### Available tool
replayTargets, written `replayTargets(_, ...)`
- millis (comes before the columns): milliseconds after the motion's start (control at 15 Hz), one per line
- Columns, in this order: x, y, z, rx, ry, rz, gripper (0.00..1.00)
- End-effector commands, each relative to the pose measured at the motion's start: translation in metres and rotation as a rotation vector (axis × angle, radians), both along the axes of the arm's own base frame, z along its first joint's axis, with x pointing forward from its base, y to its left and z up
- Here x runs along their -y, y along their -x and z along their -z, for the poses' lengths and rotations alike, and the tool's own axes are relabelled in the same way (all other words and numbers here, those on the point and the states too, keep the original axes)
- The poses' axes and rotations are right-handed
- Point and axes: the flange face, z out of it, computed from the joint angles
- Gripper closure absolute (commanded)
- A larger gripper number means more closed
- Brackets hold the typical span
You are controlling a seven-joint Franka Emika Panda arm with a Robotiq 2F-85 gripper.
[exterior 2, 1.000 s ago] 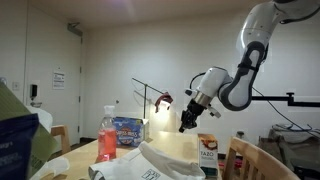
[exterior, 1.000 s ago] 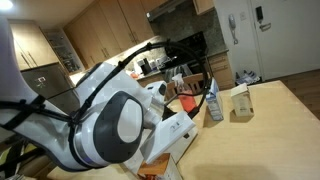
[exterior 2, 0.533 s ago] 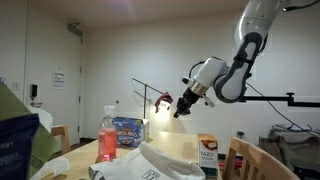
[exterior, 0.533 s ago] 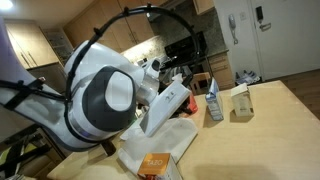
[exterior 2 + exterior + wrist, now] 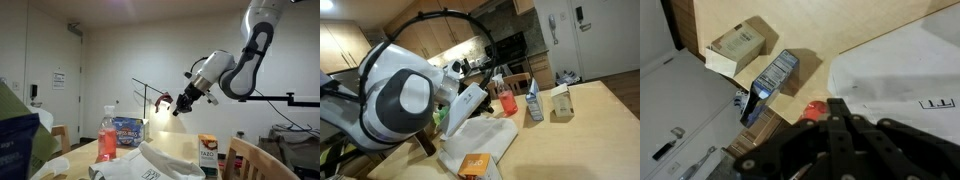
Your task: Move the blue box forward then move the beige box forward then move the white box forward then move the white bag to the right and put it upright
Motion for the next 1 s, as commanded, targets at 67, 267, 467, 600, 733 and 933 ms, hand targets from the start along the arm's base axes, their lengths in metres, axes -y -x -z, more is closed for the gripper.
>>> replayTargets(67, 0.000, 0.002, -0.002, 0.001, -0.001, 0.001, 0.99)
replayTargets(267, 0.001, 0.003, -0.002, 0.000, -0.001, 0.003, 0.99)
replayTargets(467, 0.001, 0.002, -0.002, 0.000, 0.002, 0.002, 0.73)
replayTargets(600, -0.008, 0.003, -0.001, -0.001, -0.015, -0.018, 0.60)
replayTargets(733, -0.021, 0.006, 0.001, -0.007, -0.036, -0.050, 0.44)
replayTargets(933, -0.047, 0.012, 0.008, -0.023, -0.097, -0.120, 0.22)
